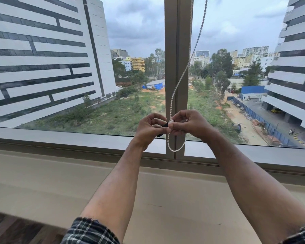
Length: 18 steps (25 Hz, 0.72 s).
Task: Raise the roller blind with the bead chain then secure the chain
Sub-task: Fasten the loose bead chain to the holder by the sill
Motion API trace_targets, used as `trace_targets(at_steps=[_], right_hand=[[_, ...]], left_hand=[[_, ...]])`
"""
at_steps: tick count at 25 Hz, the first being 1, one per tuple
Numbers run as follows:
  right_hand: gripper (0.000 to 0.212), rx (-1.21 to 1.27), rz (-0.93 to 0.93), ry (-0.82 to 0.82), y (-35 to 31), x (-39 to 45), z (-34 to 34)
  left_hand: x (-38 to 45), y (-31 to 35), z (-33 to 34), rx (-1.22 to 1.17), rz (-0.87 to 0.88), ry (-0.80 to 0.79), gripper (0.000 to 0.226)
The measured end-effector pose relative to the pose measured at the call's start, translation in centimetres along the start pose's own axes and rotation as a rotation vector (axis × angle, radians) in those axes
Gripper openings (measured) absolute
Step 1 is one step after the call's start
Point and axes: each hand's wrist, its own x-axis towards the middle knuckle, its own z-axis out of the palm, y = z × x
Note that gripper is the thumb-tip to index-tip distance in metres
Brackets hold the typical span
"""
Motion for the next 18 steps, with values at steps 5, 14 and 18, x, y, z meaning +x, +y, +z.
trace_targets(at_steps=[5,14,18], right_hand=[[0.03,-0.076,-0.008,0.024,-0.1,0.2,0.2],[0.025,-0.123,-0.049,0.023,0.2,0.3,0.1],[0.025,-0.029,-0.039,0.087,0.8,0.5,0.6]], left_hand=[[-0.2,-0.1,0.3,-0.005,-0.037,0.011,0.036],[-0.9,-1.0,0.8,-0.16,-0.088,0.012,0.018],[-0.6,-1.5,2.5,-0.26,-0.088,0.033,0.011]])
